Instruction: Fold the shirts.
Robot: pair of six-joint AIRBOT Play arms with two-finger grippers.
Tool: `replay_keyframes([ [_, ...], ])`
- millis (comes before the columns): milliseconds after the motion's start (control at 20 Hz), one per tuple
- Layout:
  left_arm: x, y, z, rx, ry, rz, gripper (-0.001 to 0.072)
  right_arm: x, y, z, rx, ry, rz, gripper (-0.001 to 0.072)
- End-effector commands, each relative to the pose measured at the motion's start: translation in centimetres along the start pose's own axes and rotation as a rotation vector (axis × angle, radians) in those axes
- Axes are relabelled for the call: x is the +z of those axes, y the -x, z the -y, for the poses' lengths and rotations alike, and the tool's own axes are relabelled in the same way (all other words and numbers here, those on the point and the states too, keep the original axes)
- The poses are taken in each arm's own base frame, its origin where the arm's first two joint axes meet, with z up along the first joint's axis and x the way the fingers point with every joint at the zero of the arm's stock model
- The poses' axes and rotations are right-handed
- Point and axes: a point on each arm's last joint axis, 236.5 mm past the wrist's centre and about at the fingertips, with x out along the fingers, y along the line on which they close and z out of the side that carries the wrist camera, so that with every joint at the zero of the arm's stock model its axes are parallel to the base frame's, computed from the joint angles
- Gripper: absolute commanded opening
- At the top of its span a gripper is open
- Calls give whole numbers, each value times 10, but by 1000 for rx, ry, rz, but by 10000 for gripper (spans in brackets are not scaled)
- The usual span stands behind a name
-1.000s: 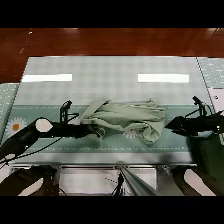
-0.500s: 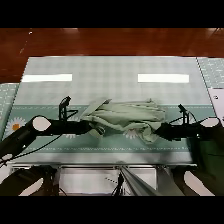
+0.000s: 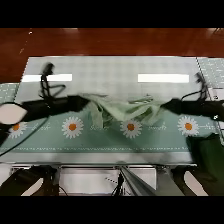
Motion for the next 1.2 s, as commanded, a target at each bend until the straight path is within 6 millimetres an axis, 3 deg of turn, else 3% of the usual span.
replay_keyframes([
  [0, 107, 107, 47, 59, -251, 349, 25, 88, 116, -61, -47, 221, 358, 29],
  [100, 147, 173, 67, 117, -315, 518, 25, 115, 181, -86, -132, 324, 531, 29],
  [150, 155, 199, 76, 143, -344, 561, 25, 121, 204, -96, -168, 357, 586, 28],
  [250, 155, 230, 89, 180, -384, 567, 25, 126, 238, -116, -202, 363, 664, 28],
  [600, 120, 283, 143, 164, -490, 481, 26, 96, 289, -184, -172, 452, 672, 28],
  [750, 97, 294, 152, 151, -434, 412, 25, 82, 310, -205, -177, 476, 693, 28],
  [900, 58, 284, 138, 165, -311, 237, 24, 47, 298, -183, -257, 447, 519, 28],
  [1000, 37, 278, 128, 180, -251, 144, 24, 12, 281, -145, -345, 380, 296, 27],
  [1150, 7, 262, 108, 201, -169, -22, 25, 19, 271, -122, -379, 315, 225, 27],
])
